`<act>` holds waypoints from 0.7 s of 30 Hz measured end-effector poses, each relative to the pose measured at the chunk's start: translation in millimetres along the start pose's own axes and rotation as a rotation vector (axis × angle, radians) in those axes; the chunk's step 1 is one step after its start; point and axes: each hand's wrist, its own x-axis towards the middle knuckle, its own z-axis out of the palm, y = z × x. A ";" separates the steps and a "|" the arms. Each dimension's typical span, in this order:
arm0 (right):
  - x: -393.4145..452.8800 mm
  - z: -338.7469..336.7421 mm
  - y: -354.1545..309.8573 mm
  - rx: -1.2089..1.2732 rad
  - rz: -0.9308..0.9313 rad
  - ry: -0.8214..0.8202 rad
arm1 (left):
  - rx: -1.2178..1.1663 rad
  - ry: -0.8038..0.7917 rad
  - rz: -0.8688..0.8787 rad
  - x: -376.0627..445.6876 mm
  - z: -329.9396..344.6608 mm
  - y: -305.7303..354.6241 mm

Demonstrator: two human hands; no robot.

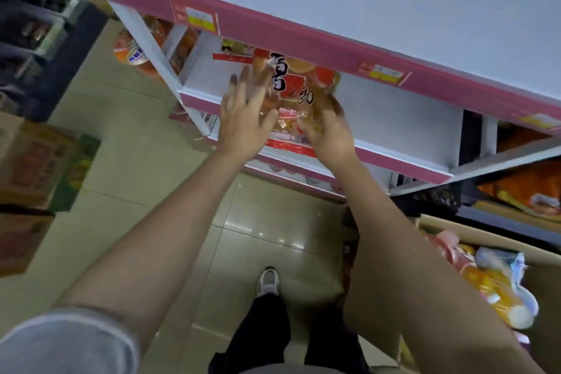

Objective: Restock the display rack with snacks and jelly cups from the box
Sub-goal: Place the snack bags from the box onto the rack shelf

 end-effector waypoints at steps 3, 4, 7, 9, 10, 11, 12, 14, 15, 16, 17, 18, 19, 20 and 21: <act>-1.7 20.4 16.1 -0.262 -0.058 -0.044 | 0.301 -0.137 0.230 -20.5 29.9 -16.6; -0.4 23.5 19.4 -0.356 -0.057 -0.040 | 0.326 -0.144 0.256 -23.0 37.6 -21.1; 9.6 22.4 19.9 -0.523 -0.026 -0.083 | 0.338 -0.139 0.199 -7.9 45.7 -30.9; 20.7 22.7 19.7 -0.539 -0.081 -0.093 | 0.351 -0.108 0.192 3.9 46.0 -35.2; 26.9 23.5 19.9 -0.526 -0.107 -0.096 | 0.356 -0.089 0.206 10.1 44.9 -37.0; 33.9 24.5 19.7 -0.500 -0.118 -0.106 | 0.363 -0.081 0.219 17.3 43.6 -40.5; 41.2 25.9 19.3 -0.468 -0.120 -0.118 | 0.366 -0.087 0.220 25.3 41.6 -43.8; 51.7 26.2 16.4 -0.430 -0.137 -0.137 | 0.385 -0.105 0.206 39.7 38.4 -50.1; 55.4 25.7 14.9 -0.435 -0.151 -0.145 | 0.397 -0.107 0.201 46.1 38.5 -53.4; 58.0 25.5 14.6 -0.450 -0.164 -0.149 | 0.406 -0.105 0.200 50.9 38.2 -56.3; 58.0 24.2 13.9 -0.469 -0.175 -0.144 | 0.407 -0.102 0.201 54.1 38.0 -59.1; 55.9 23.7 13.7 -0.486 -0.185 -0.127 | 0.402 -0.103 0.196 56.5 37.0 -61.0; 51.5 23.9 13.5 -0.502 -0.198 -0.099 | 0.394 -0.108 0.180 58.2 35.8 -62.5; 45.8 25.1 12.8 -0.515 -0.208 -0.067 | 0.383 -0.110 0.151 58.4 33.6 -62.0; 39.6 27.7 12.5 -0.531 -0.213 -0.047 | 0.377 -0.105 0.119 56.9 31.4 -61.0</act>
